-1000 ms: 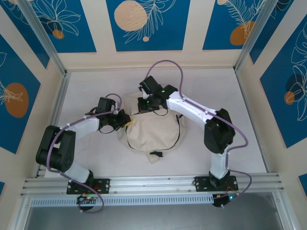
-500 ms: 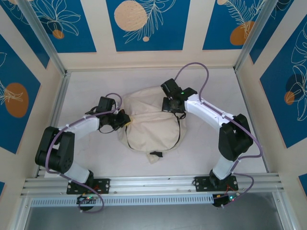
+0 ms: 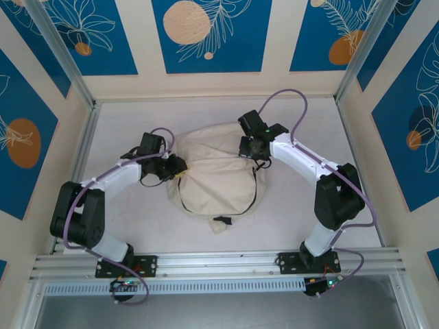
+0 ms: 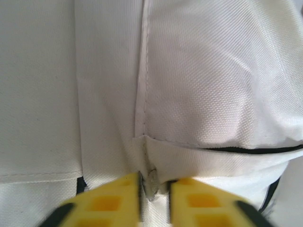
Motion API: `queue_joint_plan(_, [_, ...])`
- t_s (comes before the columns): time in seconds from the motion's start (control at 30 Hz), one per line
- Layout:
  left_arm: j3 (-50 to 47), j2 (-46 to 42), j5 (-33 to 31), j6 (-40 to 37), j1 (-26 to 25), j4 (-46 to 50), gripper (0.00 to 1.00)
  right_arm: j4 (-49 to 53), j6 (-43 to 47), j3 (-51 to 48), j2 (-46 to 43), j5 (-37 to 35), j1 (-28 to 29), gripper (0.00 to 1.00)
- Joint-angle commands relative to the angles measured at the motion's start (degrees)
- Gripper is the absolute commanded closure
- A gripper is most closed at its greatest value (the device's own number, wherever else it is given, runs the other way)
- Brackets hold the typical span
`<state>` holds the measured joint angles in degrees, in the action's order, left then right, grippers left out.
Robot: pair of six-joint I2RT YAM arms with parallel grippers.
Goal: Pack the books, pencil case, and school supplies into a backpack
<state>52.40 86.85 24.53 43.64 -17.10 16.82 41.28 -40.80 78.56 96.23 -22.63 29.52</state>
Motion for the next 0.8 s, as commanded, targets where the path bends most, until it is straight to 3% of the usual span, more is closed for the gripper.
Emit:
queue_joint_plan(0.0, [4.3,-4.0,-4.7,-1.9,0.7,5.7,0.46,-1.9,3.0,-0.8,-7.0,3.4,-1.3,0.62])
queue_joint_plan(0.03, [5.7,-5.0,-5.4,-2.7,0.8,7.4,0.33,-2.4,3.9,-1.0,-8.8,5.0,-1.2,0.51])
queue_joint_plan(0.1, [8.6,-6.6,-8.1,-4.6,0.9,11.9,0.20,-2.3,4.8,-1.2,-12.2,4.5,-1.4,0.35])
queue_joint_plan(0.23, [13.3,-10.7,-19.3,-9.5,1.4,19.9,0.03,-4.2,7.7,-4.3,-20.4,-0.3,-2.9,0.12])
queue_joint_plan(0.3, [13.9,-13.1,-26.2,-11.9,2.0,21.8,0.00,-6.5,9.6,-7.3,-24.6,-4.8,-4.4,0.00])
queue_joint_plan(0.53, [5.4,-25.2,-47.8,-18.1,3.2,14.1,0.00,-10.6,9.3,-16.8,-35.7,-22.2,-11.8,0.01])
queue_joint_plan(0.67, [-1.0,-30.3,-57.0,-22.9,3.3,6.9,0.00,-15.8,11.3,-23.5,-38.4,-24.2,-17.3,0.01])
queue_joint_plan(0.77, [-6.7,-32.3,-59.9,-28.4,3.4,-0.3,0.00,-19.1,11.8,-28.7,-38.7,-17.3,-24.1,0.01])
